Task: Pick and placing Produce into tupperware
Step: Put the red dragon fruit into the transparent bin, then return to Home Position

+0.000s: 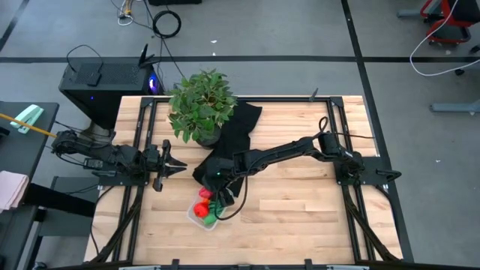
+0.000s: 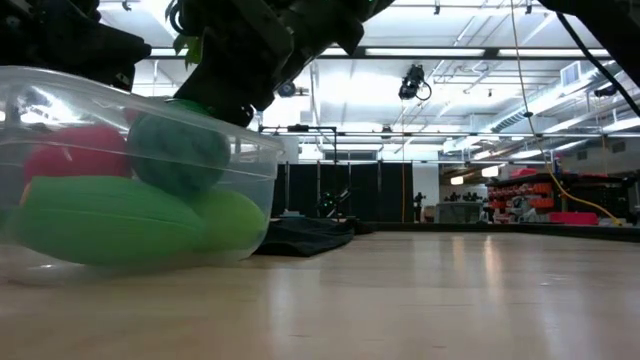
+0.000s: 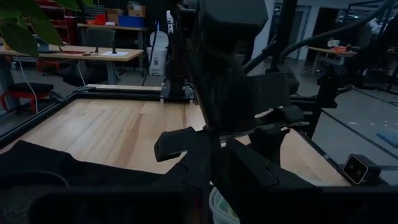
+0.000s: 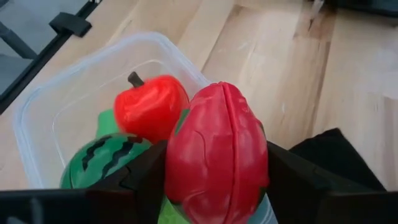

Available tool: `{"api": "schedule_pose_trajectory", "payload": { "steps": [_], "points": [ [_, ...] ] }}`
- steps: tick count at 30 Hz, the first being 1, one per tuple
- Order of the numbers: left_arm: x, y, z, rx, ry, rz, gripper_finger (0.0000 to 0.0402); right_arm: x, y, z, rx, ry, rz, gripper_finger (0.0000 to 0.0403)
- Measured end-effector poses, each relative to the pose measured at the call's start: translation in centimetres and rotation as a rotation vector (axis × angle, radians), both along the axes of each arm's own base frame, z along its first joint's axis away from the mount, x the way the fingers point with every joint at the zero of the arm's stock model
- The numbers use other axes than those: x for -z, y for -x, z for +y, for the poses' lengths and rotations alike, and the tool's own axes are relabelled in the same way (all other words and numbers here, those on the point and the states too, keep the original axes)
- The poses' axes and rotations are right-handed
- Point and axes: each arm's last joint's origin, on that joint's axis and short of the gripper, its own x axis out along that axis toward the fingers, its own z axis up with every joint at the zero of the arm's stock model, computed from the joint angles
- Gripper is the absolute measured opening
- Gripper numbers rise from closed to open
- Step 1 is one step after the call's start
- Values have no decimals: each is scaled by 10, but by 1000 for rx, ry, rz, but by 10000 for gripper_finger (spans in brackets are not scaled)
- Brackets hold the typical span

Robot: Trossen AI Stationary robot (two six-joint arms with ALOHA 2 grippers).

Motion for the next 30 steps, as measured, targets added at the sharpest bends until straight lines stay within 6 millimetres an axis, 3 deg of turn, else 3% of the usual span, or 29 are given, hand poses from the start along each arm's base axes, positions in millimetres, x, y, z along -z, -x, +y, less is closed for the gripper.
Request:
{"api": "schedule_pose_trajectory", "payload": {
  "steps": [18,30],
  "points": [
    [1,0,0,0,-3,9,64,1,4,3,-15,17,34,270],
    [1,0,0,0,-6,12,66,-23,12,2,-9,24,12,275]
  ]
}}
